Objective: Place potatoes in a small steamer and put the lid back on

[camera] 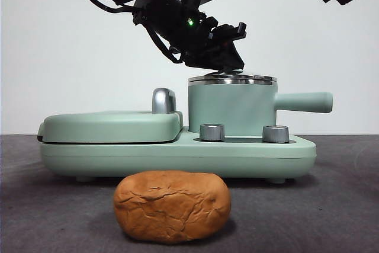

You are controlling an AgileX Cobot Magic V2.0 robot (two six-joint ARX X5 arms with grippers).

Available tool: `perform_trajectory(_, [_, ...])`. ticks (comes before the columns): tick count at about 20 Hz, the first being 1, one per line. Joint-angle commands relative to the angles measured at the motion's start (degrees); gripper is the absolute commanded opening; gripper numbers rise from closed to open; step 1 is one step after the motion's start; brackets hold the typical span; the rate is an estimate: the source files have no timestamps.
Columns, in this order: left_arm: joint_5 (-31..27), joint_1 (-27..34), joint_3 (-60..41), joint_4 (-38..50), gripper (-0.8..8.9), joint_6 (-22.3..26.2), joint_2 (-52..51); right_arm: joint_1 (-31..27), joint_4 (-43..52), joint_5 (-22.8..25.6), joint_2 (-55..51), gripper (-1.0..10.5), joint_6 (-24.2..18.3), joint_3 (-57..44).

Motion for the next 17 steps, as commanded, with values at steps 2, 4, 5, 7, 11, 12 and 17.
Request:
perform_trajectory(2, [-1.1, -0.2, 1.5, 0.4, 0.07, 3.2, -1.7, 0.3, 0.5, -0.1, 0.3, 3.3, 0.8, 1.2])
perform_trajectory(4, [-2.6, -0.2, 1.5, 0.3, 0.06, 3.7, -2.6, 0.3, 0.5, -0.1, 0.3, 3.3, 0.8, 1.2])
perform_trajectory(5, [-3.3, -0.2, 1.5, 0.2, 0.06, 4.1, -3.1, 0.3, 0.5, -0.1, 0.3, 3.3, 0.8, 1.2])
perform_trajectory(7, [-3.8, -0.2, 1.5, 0.2, 0.06, 4.6, -4.2, 0.3, 0.5, -0.1, 0.3, 3.3, 0.8, 1.2])
perform_trajectory(11, [-3.8, -0.2, 1.5, -1.6, 0.06, 4.5, -7.1, 0.3, 0.5, -0.1, 0.3, 3.3, 0.8, 1.2])
perform_trajectory(12, [-3.8, -0.2, 1.5, -2.9, 0.06, 4.5, -8.0, 0.3, 0.5, -0.1, 0.3, 3.3, 0.8, 1.2])
perform_trajectory(17, [-3.8, -0.2, 1.5, -14.5, 0.07, 3.0, -14.0, 0.3, 0.5, -0.1, 0.3, 3.3, 0.8, 1.2])
